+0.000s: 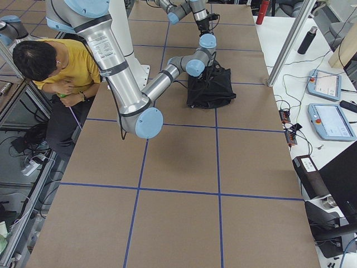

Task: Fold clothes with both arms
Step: 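Lift the shirt's near edge with both grippers and fold it away from the robot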

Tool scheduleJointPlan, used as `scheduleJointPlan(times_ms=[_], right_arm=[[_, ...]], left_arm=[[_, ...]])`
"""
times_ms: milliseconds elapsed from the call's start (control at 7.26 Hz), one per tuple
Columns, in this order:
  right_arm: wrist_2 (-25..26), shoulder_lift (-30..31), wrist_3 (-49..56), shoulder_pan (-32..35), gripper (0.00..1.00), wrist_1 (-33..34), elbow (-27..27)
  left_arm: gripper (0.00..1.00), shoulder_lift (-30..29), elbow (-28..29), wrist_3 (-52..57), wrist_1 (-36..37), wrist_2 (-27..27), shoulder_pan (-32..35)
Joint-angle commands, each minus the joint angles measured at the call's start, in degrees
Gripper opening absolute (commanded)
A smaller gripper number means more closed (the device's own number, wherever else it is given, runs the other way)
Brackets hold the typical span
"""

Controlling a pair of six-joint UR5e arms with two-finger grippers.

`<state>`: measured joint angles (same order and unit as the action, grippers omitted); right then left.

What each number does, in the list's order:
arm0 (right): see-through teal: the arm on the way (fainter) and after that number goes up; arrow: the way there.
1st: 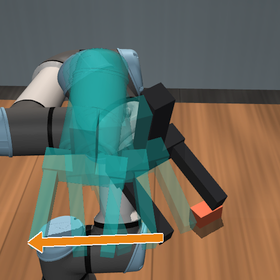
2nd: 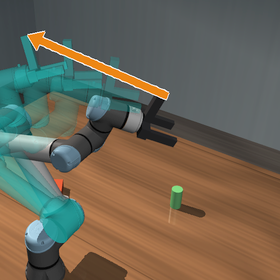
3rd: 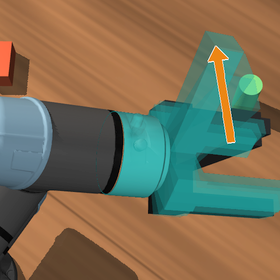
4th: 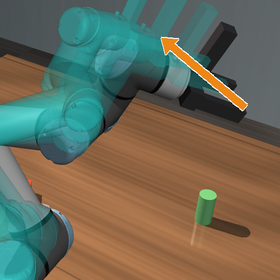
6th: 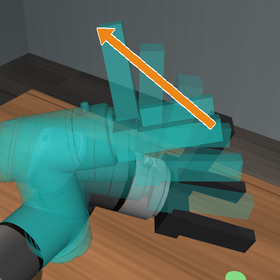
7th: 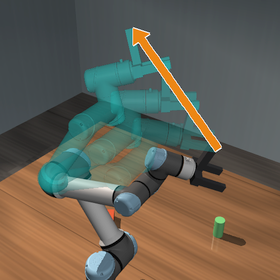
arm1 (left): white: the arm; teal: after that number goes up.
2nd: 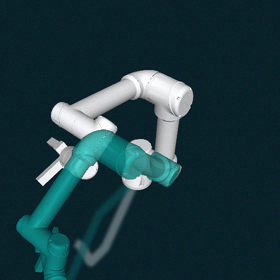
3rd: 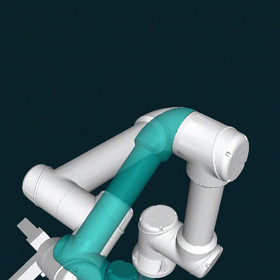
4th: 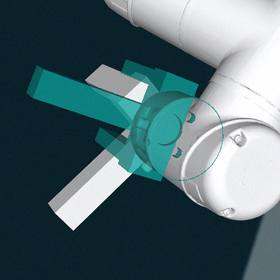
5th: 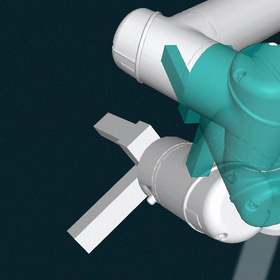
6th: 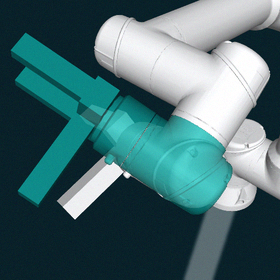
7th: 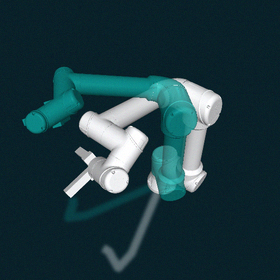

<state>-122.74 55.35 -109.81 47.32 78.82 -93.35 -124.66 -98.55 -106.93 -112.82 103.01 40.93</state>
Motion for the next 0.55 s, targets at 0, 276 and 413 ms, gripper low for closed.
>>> scheduleJointPlan(times_ms=[0, 276, 413], right_arm=[[-1.4, -13.4, 9.3, 4.1, 0.13, -0.3, 21.8], [-0.7, -18.7, 15.1, 4.4, 1.0, -4.8, 31.6], [-0.8, -19.0, 15.2, 5.0, 1.0, -5.1, 31.8]], left_arm=[[0.47, -6.0, 14.9, 5.8, -6.2, 0.0, 4.2], [1.0, -10.9, 29.4, 9.8, -16.7, -0.1, 7.8], [1.0, -11.0, 29.5, 11.5, -16.7, 0.0, 8.6]])
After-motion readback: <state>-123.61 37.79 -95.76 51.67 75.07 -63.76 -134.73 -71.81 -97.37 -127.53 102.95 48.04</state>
